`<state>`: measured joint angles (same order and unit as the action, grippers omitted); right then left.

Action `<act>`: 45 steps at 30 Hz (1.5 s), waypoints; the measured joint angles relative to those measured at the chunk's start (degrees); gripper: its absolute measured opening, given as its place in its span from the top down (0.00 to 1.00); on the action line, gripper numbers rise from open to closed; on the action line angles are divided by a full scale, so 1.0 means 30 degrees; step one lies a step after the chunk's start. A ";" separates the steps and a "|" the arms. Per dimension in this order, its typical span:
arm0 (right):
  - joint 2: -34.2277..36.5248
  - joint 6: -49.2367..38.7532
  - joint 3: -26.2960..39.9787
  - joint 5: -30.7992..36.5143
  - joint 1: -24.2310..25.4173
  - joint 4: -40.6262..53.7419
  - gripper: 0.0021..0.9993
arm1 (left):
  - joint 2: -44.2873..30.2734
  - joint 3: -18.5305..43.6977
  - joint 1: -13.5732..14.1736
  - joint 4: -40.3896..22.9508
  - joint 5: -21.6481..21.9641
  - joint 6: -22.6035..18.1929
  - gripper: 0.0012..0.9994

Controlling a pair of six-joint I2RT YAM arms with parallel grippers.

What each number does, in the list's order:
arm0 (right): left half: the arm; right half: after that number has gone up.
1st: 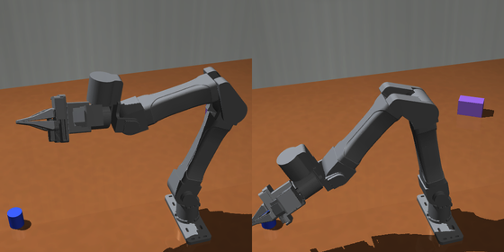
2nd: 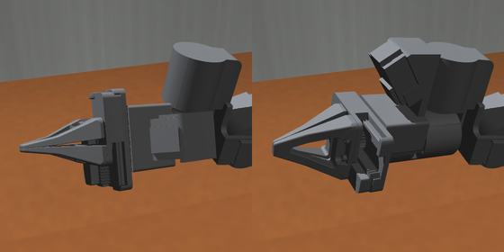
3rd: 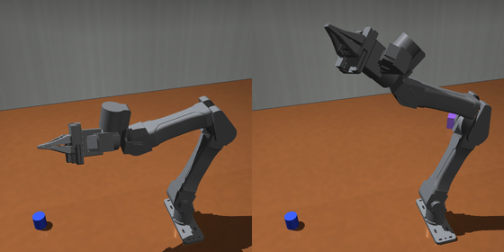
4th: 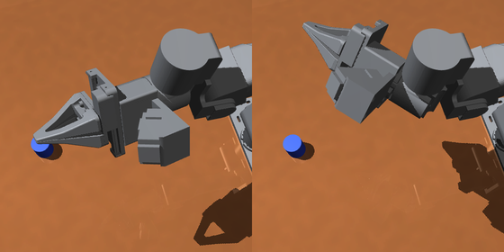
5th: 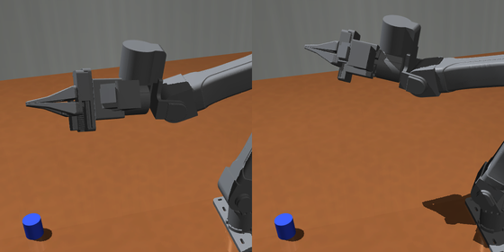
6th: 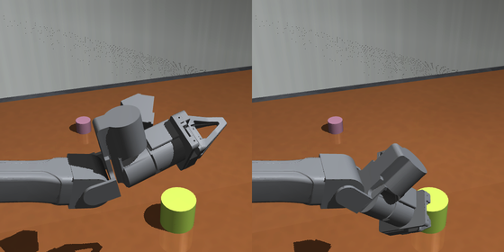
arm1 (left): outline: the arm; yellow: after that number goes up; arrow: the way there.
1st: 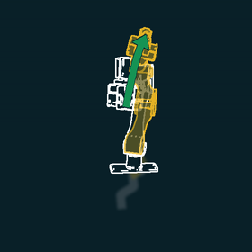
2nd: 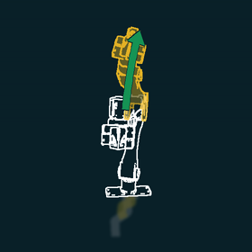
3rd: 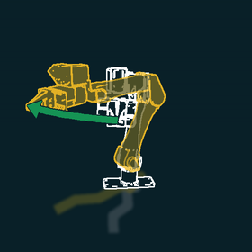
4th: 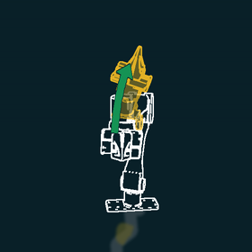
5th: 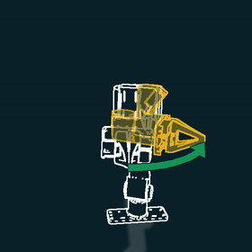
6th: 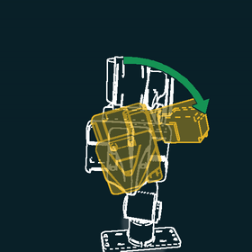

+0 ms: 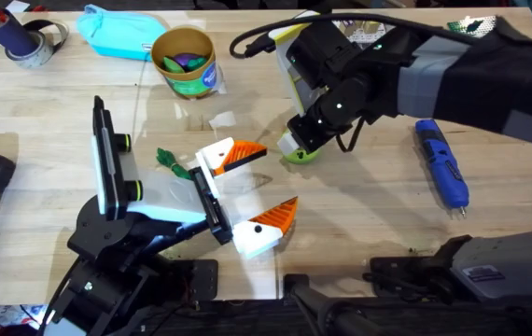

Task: Pick up the gripper from the table and insert it into the empty holder that is missing its gripper. Then pick up a screw, insert it into the mounting hole, and use the screwdriver to tighten it. Finally, clean up the table by picking up the vegetable and placing it into the bucket.

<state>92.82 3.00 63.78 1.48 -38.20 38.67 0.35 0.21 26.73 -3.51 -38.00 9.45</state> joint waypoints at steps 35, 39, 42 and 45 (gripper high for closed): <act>-0.3528 0.1704 -0.4174 -0.0293 -0.1231 -0.2630 0.50 | -0.0114 0.0036 -0.0010 0.0168 0.0597 -0.0005 0.01; -0.3260 0.1324 -0.4180 -0.0291 -0.1231 -0.2667 0.50 | -0.0114 0.0036 -0.0010 0.0168 0.0597 0.0000 0.01; -0.3237 0.1217 -0.4180 -0.0291 -0.1231 -0.2788 0.50 | -0.0114 0.0036 -0.0010 0.0168 0.0597 0.0000 0.01; -0.3237 0.1110 -0.4180 -0.0287 -0.1231 -0.3003 0.50 | -0.0114 0.0036 -0.0010 0.0180 0.0597 0.0000 0.01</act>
<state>83.11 6.33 51.24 0.62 -41.89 29.66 0.01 0.32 26.70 -2.97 -36.21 9.45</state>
